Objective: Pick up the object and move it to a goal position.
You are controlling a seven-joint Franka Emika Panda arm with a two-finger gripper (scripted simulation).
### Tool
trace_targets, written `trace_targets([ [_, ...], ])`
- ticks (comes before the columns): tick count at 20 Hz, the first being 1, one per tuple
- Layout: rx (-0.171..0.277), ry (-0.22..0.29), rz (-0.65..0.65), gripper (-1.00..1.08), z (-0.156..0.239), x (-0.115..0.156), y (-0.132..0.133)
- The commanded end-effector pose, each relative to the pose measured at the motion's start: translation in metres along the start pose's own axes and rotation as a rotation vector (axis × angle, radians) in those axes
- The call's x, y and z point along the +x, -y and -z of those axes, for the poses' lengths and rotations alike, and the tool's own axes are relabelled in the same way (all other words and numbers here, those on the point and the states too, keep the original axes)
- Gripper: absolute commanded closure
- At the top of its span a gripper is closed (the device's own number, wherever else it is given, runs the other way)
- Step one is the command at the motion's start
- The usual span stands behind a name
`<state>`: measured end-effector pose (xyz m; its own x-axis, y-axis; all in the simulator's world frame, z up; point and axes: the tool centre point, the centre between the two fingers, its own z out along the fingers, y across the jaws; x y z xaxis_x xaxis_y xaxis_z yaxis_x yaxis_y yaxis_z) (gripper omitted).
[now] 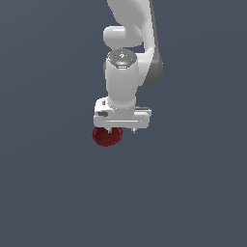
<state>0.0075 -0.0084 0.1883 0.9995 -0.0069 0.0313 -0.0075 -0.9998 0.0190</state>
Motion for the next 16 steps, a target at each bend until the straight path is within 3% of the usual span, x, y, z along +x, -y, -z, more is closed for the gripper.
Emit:
trace_targets([
  [1,0.0,0.0,0.0,-0.2,0.0,0.0,0.0],
  [9,-0.021,-0.029,-0.021,-0.2,0.019,0.003,-0.01],
  [16,-0.06,-0.104,-0.076,-0.2,0.068,0.007,-0.033],
])
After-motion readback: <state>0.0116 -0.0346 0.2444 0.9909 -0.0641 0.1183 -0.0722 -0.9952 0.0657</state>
